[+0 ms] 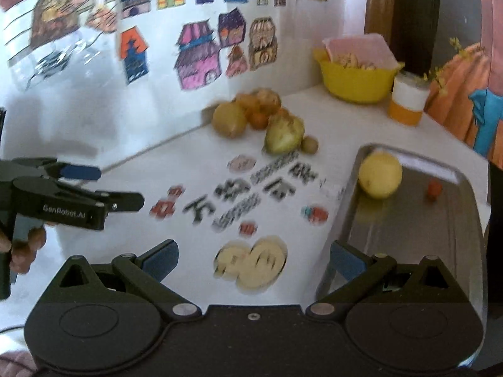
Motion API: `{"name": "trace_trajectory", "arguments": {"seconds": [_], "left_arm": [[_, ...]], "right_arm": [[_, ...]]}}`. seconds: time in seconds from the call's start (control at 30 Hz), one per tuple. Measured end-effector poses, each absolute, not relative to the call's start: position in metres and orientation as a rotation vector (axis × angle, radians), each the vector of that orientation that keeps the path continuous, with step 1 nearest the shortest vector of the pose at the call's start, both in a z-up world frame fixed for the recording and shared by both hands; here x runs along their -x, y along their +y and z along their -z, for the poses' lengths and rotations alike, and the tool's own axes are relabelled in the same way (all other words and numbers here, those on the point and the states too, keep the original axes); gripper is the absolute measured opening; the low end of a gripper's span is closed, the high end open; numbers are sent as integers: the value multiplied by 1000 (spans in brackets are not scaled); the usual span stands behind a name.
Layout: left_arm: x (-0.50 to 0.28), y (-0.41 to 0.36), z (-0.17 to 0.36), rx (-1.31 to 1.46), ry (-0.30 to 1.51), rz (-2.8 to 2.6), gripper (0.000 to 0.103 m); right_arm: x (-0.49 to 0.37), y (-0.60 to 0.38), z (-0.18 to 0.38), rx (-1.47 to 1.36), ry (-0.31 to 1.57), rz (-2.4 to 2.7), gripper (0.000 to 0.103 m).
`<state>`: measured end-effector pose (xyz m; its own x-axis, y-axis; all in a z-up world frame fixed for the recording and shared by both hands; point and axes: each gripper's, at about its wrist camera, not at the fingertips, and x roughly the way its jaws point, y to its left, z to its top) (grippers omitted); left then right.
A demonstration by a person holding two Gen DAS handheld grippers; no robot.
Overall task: Organize fruits
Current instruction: 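Withdraw both open tools from the tray back toward the fruit pile, then grasp the large tan round fruit with the left tool while the right tool grasps the yellow pear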
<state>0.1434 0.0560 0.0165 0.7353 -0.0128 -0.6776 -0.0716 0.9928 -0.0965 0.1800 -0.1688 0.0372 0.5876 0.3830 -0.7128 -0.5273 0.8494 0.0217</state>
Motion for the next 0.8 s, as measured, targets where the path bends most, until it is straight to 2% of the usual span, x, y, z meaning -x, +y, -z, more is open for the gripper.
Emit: {"name": "trace_trajectory", "arguments": {"seconds": [0.27, 0.57, 0.8], "left_arm": [[-205, 46, -25, 146, 702, -101, 103], [-273, 51, -10, 164, 680, -144, 102], [-297, 52, 0, 189, 668, -135, 100]], "right_arm": [[-242, -149, -29, 260, 673, -537, 102], [-295, -113, 2, 421, 563, -553, 102], [-326, -100, 16, 425, 576, -603, 101]]}}
